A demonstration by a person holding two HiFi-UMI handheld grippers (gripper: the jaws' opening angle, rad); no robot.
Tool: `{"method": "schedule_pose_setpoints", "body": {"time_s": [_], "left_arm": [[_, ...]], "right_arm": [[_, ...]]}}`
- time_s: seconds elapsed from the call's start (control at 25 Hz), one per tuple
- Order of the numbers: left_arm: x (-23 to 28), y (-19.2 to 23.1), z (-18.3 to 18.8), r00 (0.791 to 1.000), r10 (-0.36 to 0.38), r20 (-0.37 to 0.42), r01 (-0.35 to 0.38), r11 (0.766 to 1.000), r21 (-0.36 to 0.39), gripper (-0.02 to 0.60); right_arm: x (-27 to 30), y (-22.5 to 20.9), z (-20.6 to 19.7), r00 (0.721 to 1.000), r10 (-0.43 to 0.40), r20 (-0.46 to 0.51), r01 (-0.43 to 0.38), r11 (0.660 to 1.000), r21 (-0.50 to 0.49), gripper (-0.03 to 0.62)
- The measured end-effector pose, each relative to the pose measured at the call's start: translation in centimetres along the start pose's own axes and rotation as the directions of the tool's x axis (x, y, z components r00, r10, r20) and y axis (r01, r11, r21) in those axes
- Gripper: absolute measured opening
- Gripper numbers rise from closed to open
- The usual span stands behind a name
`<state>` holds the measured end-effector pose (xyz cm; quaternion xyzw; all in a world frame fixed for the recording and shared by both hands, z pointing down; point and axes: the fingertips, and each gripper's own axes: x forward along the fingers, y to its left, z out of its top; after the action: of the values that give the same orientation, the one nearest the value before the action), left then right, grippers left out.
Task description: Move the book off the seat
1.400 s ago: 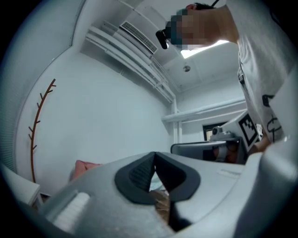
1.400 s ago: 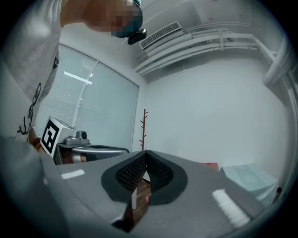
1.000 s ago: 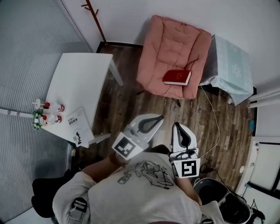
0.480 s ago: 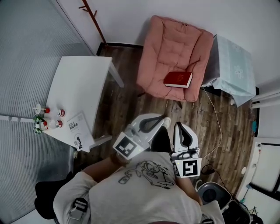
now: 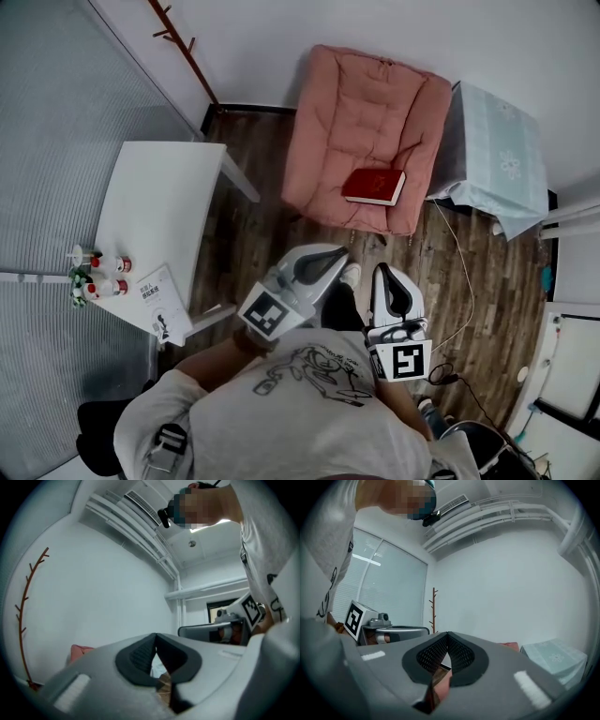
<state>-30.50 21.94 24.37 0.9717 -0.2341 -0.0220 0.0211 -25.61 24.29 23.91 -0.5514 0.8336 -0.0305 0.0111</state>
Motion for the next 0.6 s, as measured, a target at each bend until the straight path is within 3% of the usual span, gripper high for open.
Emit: {"method": "schedule_pose_setpoints", "body": {"time_s": [0.28,0.6], "left_arm": [[7.1,3.7,-0.2,1.000,0.008,-0.014,-0.008,1.000,0.021,0.003],[15.4,6.5,-1.2,0.999,0.023,-0.043,-0.024,1.000,-0.016,0.003]], "right_arm": [[3.9,-7.3,0.0,1.000,0.010,0.001,-0.010,1.000,0.015,0.006],[7.4,-15.5,-0.4,0.999,0.038,-0.014,-0.038,0.999,0.030,0.006]]}}
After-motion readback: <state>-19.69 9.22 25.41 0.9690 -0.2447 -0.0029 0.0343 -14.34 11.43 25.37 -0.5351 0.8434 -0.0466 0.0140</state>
